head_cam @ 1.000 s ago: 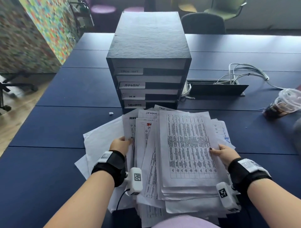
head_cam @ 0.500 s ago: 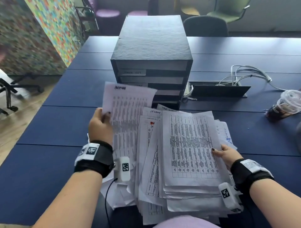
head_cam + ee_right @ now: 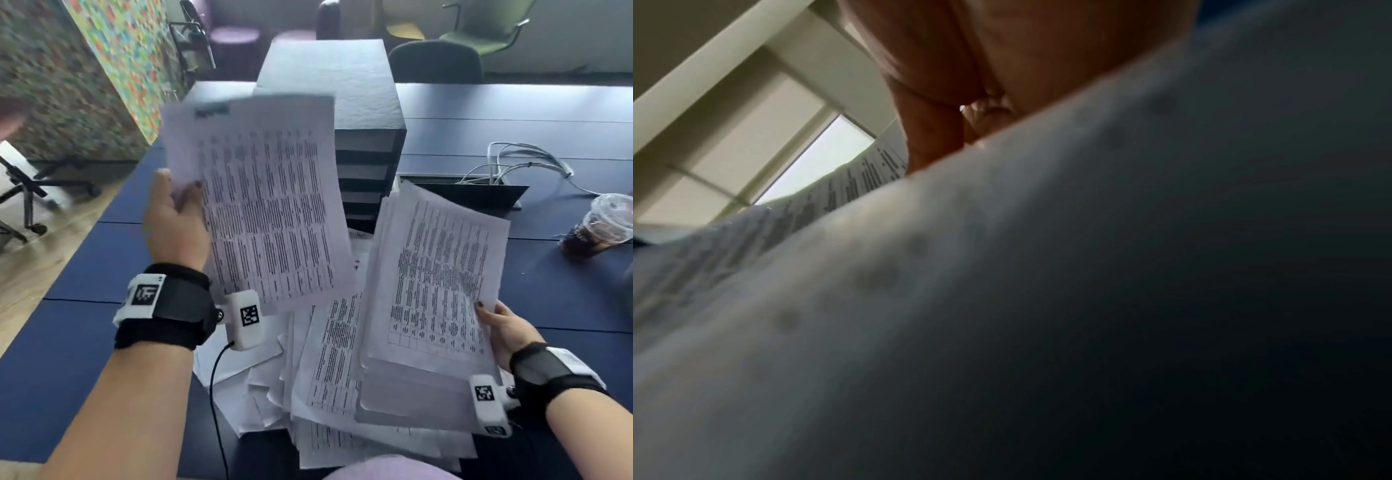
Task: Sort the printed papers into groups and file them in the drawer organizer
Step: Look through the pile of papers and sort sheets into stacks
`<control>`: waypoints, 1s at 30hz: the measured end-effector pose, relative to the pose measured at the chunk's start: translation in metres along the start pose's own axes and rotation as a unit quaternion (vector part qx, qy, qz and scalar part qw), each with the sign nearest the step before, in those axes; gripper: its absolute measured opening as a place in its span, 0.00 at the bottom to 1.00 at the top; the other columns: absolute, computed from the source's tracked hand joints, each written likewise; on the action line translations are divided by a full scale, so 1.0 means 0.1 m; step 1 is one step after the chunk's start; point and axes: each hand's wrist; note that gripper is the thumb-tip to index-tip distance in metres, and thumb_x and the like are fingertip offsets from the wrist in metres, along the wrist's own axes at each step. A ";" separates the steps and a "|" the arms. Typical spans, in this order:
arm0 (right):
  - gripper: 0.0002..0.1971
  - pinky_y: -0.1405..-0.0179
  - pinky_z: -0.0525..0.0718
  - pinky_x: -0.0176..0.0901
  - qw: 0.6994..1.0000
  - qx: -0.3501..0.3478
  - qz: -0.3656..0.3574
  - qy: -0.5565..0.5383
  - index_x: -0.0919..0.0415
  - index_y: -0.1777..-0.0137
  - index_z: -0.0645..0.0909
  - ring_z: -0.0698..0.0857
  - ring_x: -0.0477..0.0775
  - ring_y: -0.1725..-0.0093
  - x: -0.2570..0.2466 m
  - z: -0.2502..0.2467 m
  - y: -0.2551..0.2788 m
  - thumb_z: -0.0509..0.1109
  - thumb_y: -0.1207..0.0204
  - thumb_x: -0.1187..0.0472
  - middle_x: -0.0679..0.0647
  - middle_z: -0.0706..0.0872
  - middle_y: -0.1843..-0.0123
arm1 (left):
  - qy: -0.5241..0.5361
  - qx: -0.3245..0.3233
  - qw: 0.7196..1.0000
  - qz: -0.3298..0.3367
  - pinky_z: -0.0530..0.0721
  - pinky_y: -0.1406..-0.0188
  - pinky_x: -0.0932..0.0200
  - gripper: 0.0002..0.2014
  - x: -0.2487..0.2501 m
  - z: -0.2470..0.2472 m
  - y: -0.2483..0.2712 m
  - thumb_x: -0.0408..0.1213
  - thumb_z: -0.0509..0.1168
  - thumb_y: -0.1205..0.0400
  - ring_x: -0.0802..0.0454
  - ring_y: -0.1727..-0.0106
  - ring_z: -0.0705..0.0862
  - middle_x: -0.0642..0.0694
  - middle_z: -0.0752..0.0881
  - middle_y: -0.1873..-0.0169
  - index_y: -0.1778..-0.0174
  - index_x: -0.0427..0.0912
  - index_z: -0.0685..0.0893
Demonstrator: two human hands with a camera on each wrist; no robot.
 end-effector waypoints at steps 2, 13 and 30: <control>0.10 0.73 0.88 0.51 1.000 -0.016 -0.002 -0.011 0.58 0.50 0.79 0.88 0.51 0.71 -0.06 0.01 0.04 0.57 0.20 0.70 0.53 0.90 0.67 | -0.028 -0.074 0.996 -0.041 0.67 0.68 0.56 0.09 -0.23 0.11 0.14 0.35 0.60 0.15 0.50 0.62 0.76 0.41 0.81 0.62 0.45 0.33 0.78; 0.08 0.72 0.88 0.45 0.997 -0.025 0.006 0.073 0.67 0.46 0.79 0.87 0.53 0.72 0.06 0.32 0.04 0.61 0.22 0.73 0.57 0.88 0.67 | -0.089 -0.371 0.905 -0.190 0.73 0.47 0.59 0.12 -0.81 0.82 1.07 0.32 0.56 0.15 0.42 0.43 0.82 0.43 0.84 0.44 0.37 0.41 0.77; 0.06 0.55 0.80 0.52 0.965 0.029 0.045 0.256 0.63 0.49 0.81 0.82 0.57 0.61 0.25 0.33 -0.20 0.67 0.24 0.70 0.58 0.86 0.60 | -0.323 -0.387 0.850 -0.151 0.58 0.21 0.51 0.34 -1.61 0.70 0.21 0.51 0.69 0.22 0.44 0.19 0.62 0.39 0.66 0.22 0.23 0.39 0.69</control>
Point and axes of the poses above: each hand's wrist, its own y-axis away from the middle knuckle, its own z-axis out of the palm, x = y × z
